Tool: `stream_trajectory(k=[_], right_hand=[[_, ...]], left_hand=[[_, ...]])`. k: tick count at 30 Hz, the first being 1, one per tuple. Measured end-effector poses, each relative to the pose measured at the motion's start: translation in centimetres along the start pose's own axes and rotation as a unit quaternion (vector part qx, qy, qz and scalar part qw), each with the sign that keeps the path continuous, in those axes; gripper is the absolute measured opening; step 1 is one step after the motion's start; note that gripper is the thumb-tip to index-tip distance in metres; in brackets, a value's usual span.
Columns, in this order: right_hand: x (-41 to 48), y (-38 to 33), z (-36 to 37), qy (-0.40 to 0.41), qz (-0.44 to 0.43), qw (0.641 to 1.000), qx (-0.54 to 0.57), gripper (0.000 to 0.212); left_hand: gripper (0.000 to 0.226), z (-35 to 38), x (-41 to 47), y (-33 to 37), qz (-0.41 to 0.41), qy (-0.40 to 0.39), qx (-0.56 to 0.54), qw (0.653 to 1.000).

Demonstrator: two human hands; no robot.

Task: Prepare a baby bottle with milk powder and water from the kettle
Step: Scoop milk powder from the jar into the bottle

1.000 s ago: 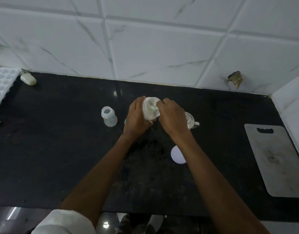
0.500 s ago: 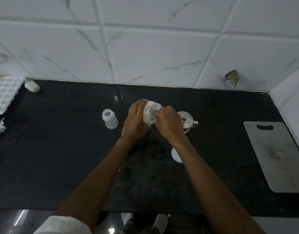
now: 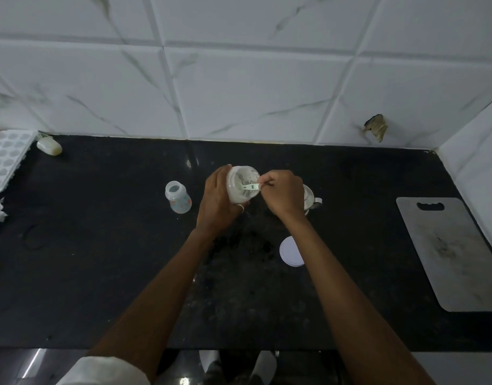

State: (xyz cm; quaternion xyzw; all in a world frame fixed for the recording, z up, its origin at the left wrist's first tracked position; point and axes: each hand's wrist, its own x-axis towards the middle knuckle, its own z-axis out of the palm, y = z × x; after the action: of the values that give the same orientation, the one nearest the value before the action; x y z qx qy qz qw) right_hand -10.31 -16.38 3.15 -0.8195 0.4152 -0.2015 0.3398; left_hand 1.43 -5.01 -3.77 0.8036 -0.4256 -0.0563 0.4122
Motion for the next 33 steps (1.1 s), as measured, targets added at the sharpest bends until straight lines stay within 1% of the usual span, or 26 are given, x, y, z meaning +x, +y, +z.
stream_trajectory(k=[6,11,13,16,20,23,24,27,30,33], right_hand=[[0.2,0.4,-0.3,0.005,0.066,0.995,0.077,0.021],[-0.1,0.6,-0.4,0.024,0.053,0.994,0.088,0.022],[-0.2,0.7,-0.4,0.026,0.049,0.994,0.09,0.022],[-0.2,0.9,-0.7,0.024,0.071,0.992,0.106,0.022],[-0.1,1.4,-1.0,0.021,0.105,0.987,0.118,0.02],[-0.2,1.8,-1.3,0.019,0.14,0.981,0.13,0.026],[-0.2,1.9,-1.4,0.022,0.15,0.979,0.135,0.028],[-0.2,2.2,-1.6,0.025,0.174,0.973,0.15,0.025],[-0.3,2.3,-1.8,0.023,0.191,0.967,0.165,0.022],[-0.3,2.5,-1.7,0.021,0.2,0.963,0.182,0.022]], left_hand=[[0.099,0.2,-0.4,-0.5,-0.026,0.017,-0.015,0.999],[0.097,0.8,-0.5,-0.7,-0.034,0.006,-0.012,0.999],[0.092,1.0,-0.5,-0.7,-0.032,0.003,-0.023,0.999],[0.084,1.3,-0.5,-0.2,-0.034,0.0,-0.046,0.998],[0.083,2.5,-0.6,0.0,-0.047,-0.009,-0.069,0.996],[0.07,3.5,-0.4,0.3,-0.046,-0.027,-0.084,0.995],[0.069,3.8,-0.3,0.3,-0.04,-0.029,-0.083,0.995],[0.08,4.9,-0.5,-0.2,-0.06,-0.037,-0.083,0.994],[0.079,5.7,-0.5,-0.8,-0.062,-0.06,-0.081,0.993],[0.084,6.1,-0.6,-1.3,-0.069,-0.057,-0.085,0.992]])
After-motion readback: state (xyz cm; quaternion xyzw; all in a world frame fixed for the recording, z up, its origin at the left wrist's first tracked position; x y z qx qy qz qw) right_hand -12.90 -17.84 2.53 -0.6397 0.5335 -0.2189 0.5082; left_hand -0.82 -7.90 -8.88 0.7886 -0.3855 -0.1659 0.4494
